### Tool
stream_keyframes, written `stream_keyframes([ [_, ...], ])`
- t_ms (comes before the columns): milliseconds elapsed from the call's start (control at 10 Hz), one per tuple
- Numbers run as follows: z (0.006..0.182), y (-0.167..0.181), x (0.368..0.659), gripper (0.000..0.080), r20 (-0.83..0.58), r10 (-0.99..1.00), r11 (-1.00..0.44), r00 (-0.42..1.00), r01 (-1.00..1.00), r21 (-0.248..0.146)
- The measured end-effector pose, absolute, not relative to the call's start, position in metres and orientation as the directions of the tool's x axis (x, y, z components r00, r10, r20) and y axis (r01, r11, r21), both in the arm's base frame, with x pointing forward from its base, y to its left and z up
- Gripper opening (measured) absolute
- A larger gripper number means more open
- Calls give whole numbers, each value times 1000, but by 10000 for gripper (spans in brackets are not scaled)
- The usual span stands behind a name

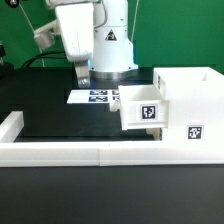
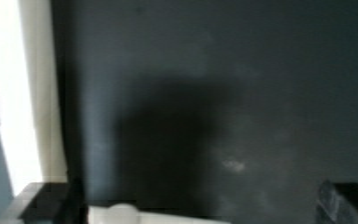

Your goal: Assemble drawer

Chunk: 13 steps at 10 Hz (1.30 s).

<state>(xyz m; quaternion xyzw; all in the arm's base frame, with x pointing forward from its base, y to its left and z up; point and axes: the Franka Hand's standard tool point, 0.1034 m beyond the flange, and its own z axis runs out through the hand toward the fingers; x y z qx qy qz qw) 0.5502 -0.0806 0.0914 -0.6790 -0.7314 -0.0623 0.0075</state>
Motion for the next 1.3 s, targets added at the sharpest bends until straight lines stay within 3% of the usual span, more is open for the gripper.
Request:
stream_keyframes([
  [200, 69, -88, 545, 649, 157, 985, 71, -79, 996, 53],
  [400, 54, -67, 544, 649, 173, 984, 31, -37, 999, 35],
  [1300, 56, -4, 553, 649, 182, 973, -142, 141, 990, -6],
])
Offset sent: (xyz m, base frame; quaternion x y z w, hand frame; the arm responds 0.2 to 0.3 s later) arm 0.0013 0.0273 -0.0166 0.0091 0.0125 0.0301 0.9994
